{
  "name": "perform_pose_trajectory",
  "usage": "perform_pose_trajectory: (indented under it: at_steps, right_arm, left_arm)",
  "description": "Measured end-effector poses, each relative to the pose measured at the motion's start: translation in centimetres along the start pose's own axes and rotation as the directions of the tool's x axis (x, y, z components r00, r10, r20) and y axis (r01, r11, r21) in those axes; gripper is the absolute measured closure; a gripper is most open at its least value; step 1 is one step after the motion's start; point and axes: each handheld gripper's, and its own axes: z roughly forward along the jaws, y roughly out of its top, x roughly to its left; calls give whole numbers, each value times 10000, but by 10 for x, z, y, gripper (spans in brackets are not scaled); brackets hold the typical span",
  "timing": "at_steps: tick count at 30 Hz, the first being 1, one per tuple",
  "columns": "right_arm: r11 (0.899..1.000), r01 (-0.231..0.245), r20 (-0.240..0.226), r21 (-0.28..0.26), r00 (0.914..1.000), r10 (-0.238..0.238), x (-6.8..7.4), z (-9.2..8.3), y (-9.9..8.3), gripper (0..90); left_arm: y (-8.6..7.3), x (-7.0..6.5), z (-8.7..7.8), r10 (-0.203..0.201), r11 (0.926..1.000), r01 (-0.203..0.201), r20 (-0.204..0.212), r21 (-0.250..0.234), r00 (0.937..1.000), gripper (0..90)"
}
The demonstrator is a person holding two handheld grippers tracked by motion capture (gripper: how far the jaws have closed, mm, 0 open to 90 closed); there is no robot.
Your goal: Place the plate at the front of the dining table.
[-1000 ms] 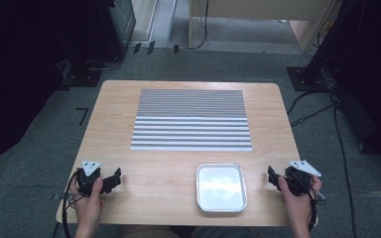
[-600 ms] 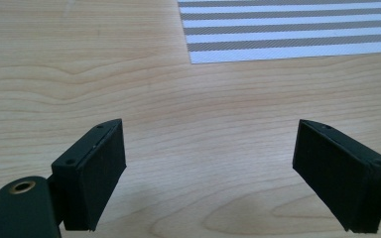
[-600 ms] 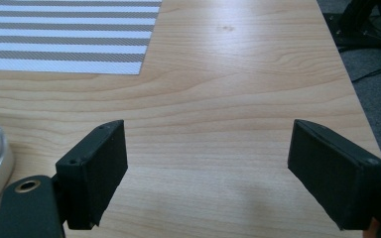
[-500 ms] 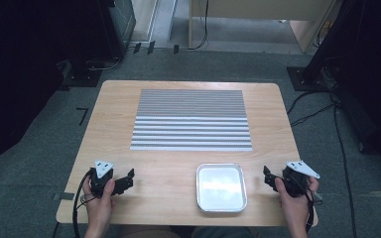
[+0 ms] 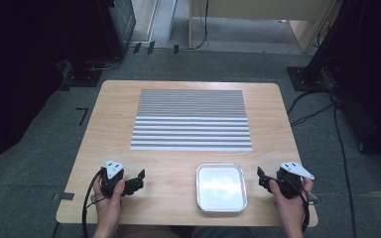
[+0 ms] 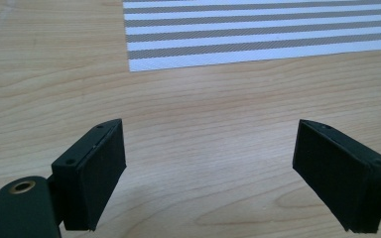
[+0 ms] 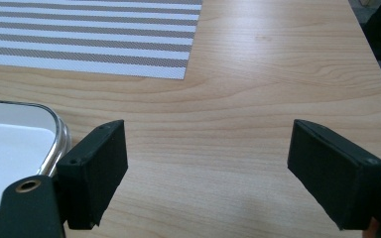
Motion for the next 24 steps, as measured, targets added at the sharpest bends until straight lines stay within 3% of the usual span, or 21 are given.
perform_pose_trajectory:
  at_steps: [9,24]
  right_arm:
    - [10000,78,-140,-24,9999,-79,6,-2,1,160]
    - [9996,203,-369,-176,9991,-210,16,-6,2,160]
  left_arm:
    - [-1,-16,4,80,10000,-82,328,52,9994,132]
    - [1,-58,14,403,9991,-412,1062,64,9935,132]
